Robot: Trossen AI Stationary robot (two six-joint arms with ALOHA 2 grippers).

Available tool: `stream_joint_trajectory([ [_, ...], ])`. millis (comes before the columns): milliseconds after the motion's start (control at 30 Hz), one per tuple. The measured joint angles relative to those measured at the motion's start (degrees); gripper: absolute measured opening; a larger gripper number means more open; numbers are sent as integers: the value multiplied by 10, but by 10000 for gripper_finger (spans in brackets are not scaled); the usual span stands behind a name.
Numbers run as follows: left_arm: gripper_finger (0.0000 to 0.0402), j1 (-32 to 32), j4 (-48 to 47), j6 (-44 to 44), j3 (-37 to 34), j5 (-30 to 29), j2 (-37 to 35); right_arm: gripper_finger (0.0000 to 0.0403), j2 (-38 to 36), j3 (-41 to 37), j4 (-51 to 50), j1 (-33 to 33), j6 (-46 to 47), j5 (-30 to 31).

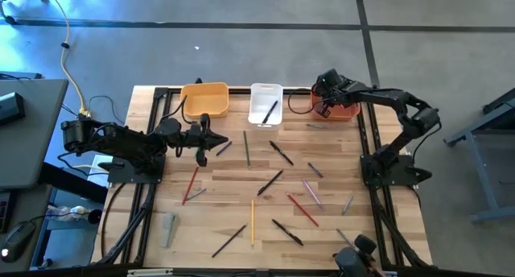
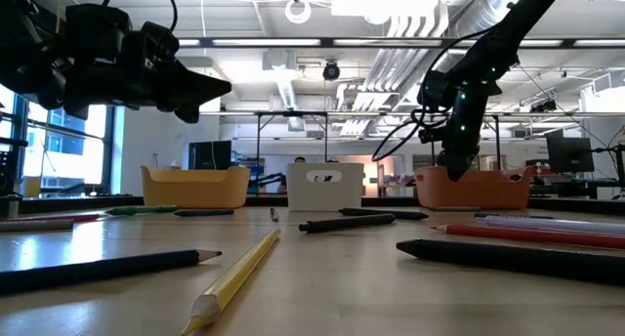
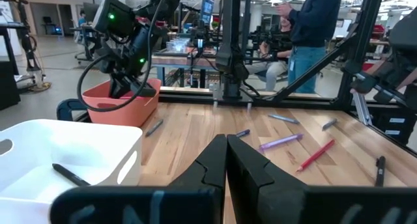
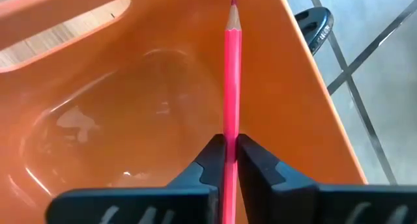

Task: Sort crayons/erasers/pens/pencils in bins
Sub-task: Put the pink pencil into the orange bin, then put the blue crayon into the yellow bin

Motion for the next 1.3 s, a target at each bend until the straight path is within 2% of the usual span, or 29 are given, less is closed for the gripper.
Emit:
stream_joint_trajectory([
  [267, 0, 0, 0, 0, 0, 0, 0, 84, -1, 0, -10, 3, 25, 20],
  [367, 0, 0, 0, 0, 0, 0, 0, 90, -7, 0, -33, 13, 38, 43],
  [467, 0, 0, 0, 0, 0, -2, 0, 73, -23, 0, -64, 30, 60, 43],
  [567, 0, 0, 0, -1, 0, -14, 0, 34, -53, 0, -102, 51, 88, 41],
  [667, 0, 0, 1, -6, 0, -25, 0, 6, -95, 0, -136, 73, 133, 8],
  [833, 0, 0, 1, -8, 0, -26, 0, 7, -172, -17, -145, 119, 223, -61],
  [1033, 0, 0, 2, -4, 0, -30, 0, 2, -260, -105, -77, 192, 307, -85],
  [1200, 0, 0, 3, 4, 0, -30, 0, 1, -321, -177, -11, 259, 383, -87],
  [1300, 0, 0, 3, 10, 0, -30, 0, 1, -345, -198, -3, 300, 433, -79],
])
